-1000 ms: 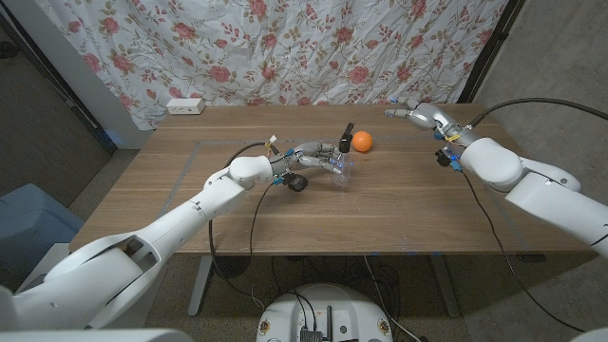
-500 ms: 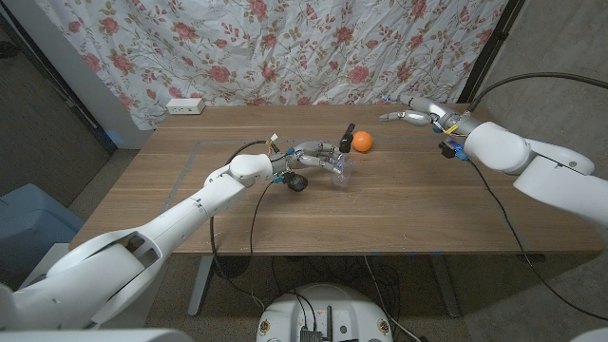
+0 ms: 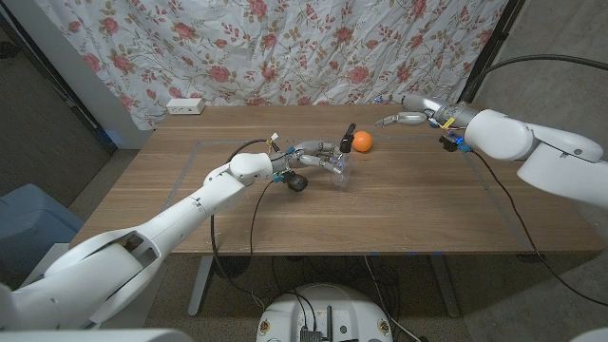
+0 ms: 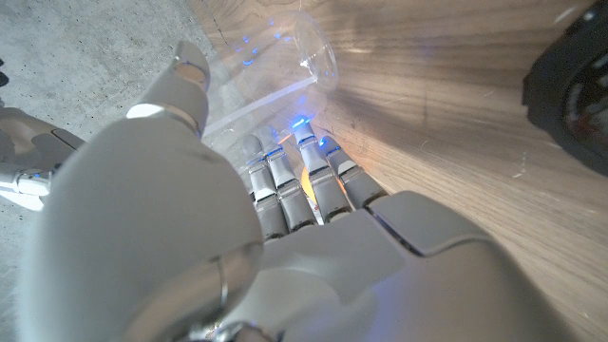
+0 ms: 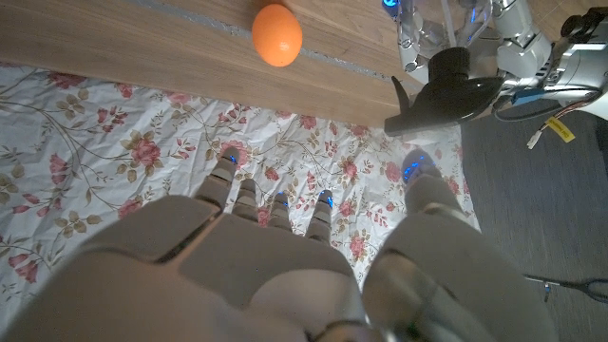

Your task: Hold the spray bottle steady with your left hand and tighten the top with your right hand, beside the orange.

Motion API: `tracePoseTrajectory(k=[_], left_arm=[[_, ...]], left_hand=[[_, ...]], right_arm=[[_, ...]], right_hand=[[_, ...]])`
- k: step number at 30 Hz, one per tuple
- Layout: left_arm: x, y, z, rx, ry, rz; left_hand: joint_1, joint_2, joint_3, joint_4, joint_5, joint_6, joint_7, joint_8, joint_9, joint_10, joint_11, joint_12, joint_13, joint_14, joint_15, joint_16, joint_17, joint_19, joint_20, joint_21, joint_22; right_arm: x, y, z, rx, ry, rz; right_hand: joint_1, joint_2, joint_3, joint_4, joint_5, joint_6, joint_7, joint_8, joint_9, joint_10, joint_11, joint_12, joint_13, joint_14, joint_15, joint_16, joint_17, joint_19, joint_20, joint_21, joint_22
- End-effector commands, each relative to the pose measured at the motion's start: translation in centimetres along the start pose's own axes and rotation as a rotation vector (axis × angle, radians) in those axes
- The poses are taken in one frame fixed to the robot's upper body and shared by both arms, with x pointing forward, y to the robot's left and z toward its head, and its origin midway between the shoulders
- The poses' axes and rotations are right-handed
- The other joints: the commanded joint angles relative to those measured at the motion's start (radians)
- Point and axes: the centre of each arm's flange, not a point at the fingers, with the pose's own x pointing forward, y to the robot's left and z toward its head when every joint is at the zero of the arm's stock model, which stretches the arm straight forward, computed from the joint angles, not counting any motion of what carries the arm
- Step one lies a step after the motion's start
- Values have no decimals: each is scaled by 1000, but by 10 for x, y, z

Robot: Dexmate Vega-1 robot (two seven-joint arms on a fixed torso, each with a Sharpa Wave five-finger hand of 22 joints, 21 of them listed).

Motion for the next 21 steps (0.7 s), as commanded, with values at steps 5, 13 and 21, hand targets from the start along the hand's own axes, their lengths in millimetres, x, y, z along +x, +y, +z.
tracePoseTrajectory(k=[5,13,21], left_arm=[[2,-5,0,7,6,-9],[5,-5,0,9,5,-12],[8,-6,0,22,4,-24]], left_hand=[[-45,84,-9,-2,7,24,8,13,23,17,-13,2,7,3,-135,6,4,6,-75,-3,1],[-45,87,-13,-1,8,25,10,16,22,19,-12,1,9,2,-135,7,5,5,-74,-4,1],[-45,91,-17,-1,8,24,9,18,20,20,-12,0,12,0,-134,8,5,4,-74,-4,1]], right_arm=[[3,-11,32,-147,-16,98],[9,-14,45,-203,-31,139],[19,-15,51,-236,-44,195]], right_hand=[[41,-20,12,-2,2,-7,-2,12,10,-44,7,-2,4,-22,17,-3,1,-22,1,-1,4],[56,-32,11,0,-1,7,0,22,13,-51,10,2,5,-33,22,-3,1,-31,2,-1,4],[67,-45,8,2,-7,22,-1,33,17,-64,12,3,5,-43,26,-2,1,-40,2,0,5]])
